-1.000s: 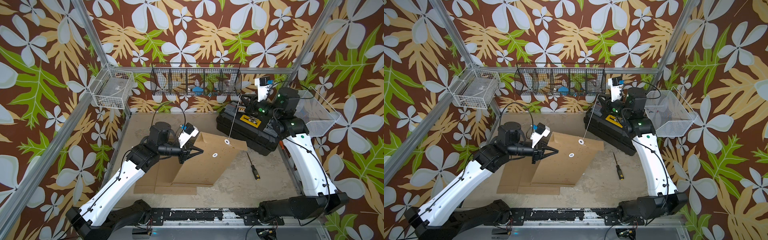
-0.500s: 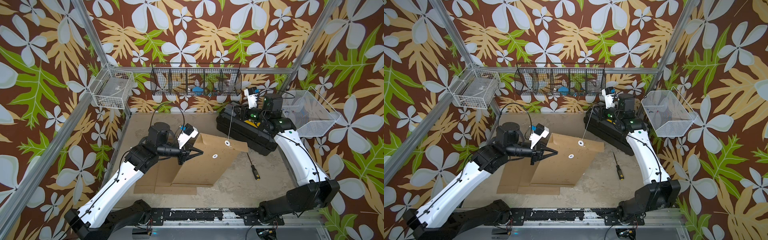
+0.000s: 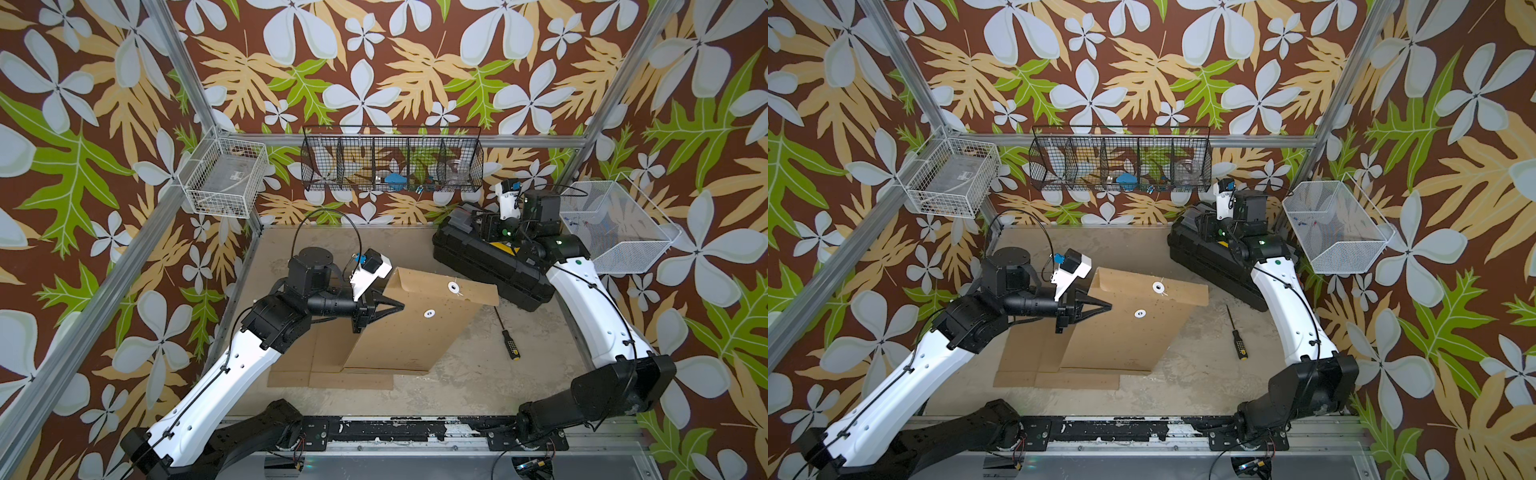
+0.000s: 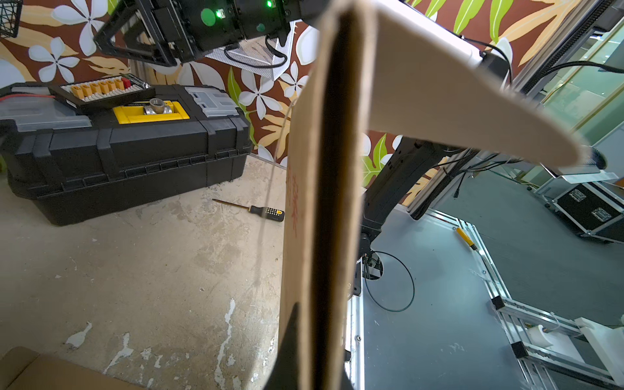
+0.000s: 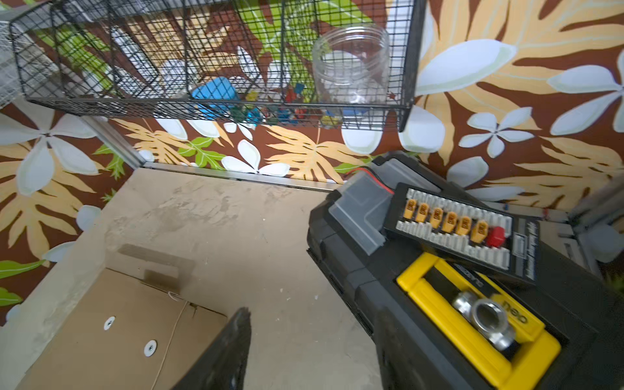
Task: Open the file bag
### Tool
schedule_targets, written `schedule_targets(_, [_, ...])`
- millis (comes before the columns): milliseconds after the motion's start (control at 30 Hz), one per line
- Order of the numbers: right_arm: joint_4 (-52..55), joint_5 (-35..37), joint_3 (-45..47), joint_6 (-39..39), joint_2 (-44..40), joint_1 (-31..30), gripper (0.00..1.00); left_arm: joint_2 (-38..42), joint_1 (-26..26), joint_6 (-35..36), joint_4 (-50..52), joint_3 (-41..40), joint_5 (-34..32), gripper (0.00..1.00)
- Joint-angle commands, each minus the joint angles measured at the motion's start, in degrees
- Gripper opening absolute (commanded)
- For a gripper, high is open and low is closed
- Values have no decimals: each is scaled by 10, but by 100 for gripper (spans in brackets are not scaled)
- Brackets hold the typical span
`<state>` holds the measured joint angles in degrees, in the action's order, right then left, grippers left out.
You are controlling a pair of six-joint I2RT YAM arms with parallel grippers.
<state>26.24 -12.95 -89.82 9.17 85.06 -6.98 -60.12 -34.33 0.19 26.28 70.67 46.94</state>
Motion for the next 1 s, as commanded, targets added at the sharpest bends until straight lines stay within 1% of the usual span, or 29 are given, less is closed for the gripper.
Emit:
schedule_targets(0, [-32, 28, 34, 35, -31, 16, 61, 3, 23, -19, -57, -4, 5, 0])
schedule_targets(67, [-72, -21, 77, 65, -62, 40, 60, -3, 54, -35, -81, -6, 18, 0])
schedule_targets(167, [-155, -85, 149, 107, -118, 67, 60, -17, 87, -45, -103, 3, 28, 0])
schedule_targets(433, [-281, -182, 282, 119, -237, 69, 59, -69, 145, -86, -167, 62, 72, 0])
schedule_targets(533, [-339, -259, 320, 129, -264, 68, 59, -88, 157, -103, -185, 94, 82, 0])
schedule_targets(633, [-410, -345, 341, 159, -275, 66, 60, -106, 158, -117, -195, 128, 96, 0])
schedule_targets(700, [-449, -378, 345, 173, -279, 55, 60, -115, 158, -125, -198, 146, 106, 0])
schedule_targets(833, [-455, -410, 327, 147, -272, 13, 63, -117, 158, -143, -221, 153, 128, 0])
schedule_targets(967, [-487, -431, 315, 174, -252, -6, 64, -114, 158, -154, -235, 146, 152, 0])
